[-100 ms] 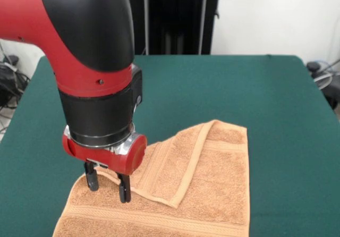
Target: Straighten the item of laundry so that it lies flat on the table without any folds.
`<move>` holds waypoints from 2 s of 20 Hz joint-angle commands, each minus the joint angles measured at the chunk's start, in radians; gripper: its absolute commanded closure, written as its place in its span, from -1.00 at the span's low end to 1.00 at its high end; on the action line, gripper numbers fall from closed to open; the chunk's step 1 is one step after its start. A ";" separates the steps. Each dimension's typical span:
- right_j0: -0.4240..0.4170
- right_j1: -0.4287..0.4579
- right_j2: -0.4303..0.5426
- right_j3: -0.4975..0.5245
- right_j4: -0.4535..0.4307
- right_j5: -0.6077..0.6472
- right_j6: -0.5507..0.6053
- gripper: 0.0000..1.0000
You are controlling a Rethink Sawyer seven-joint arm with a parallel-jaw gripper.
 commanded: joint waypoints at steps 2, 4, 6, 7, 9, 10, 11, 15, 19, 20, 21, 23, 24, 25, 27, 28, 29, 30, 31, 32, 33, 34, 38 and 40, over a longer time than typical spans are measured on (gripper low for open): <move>-0.028 0.078 0.046 0.102 -0.011 -0.081 0.088 -1.00; -0.031 0.084 0.050 0.098 -0.004 -0.058 0.081 -1.00; -0.038 0.096 0.060 0.093 0.003 -0.029 0.065 -1.00; -0.044 0.104 0.068 0.085 -0.005 -0.018 0.034 -1.00; -0.053 0.112 0.076 0.085 -0.008 0.004 0.003 -1.00; -0.055 0.111 0.077 0.094 -0.010 0.002 0.000 -1.00; -0.058 0.107 0.078 0.114 -0.009 -0.002 0.002 -1.00; -0.058 0.093 0.081 0.168 0.000 -0.012 0.028 -1.00; -0.057 0.091 0.090 0.196 0.015 -0.012 0.051 -1.00; -0.057 0.089 0.091 0.202 0.016 -0.017 0.054 -1.00; -0.058 0.088 0.094 0.209 0.020 -0.019 0.056 -1.00; -0.061 0.086 0.101 0.221 0.028 -0.017 0.060 -1.00; -0.061 0.084 0.103 0.228 0.028 -0.022 0.061 -1.00; -0.062 0.080 0.106 0.242 0.034 -0.027 0.068 -1.00; -0.062 0.074 0.109 0.260 0.039 -0.039 0.077 -1.00; -0.061 0.071 0.109 0.271 0.042 -0.046 0.083 -1.00; -0.061 0.070 0.110 0.279 0.048 -0.046 0.089 -1.00; -0.060 0.068 0.111 0.286 0.052 -0.049 0.093 -1.00; -0.061 0.064 0.114 0.301 0.060 -0.054 0.099 -1.00; -0.060 0.062 0.114 0.308 0.062 -0.061 0.101 -1.00; -0.059 0.059 0.115 0.318 0.069 -0.058 0.107 -1.00; -0.059 0.055 0.115 0.326 0.075 -0.055 0.112 -1.00; -0.062 0.035 0.117 0.363 0.100 -0.034 0.123 -1.00; -0.065 0.014 0.116 0.397 0.117 -0.020 0.130 -1.00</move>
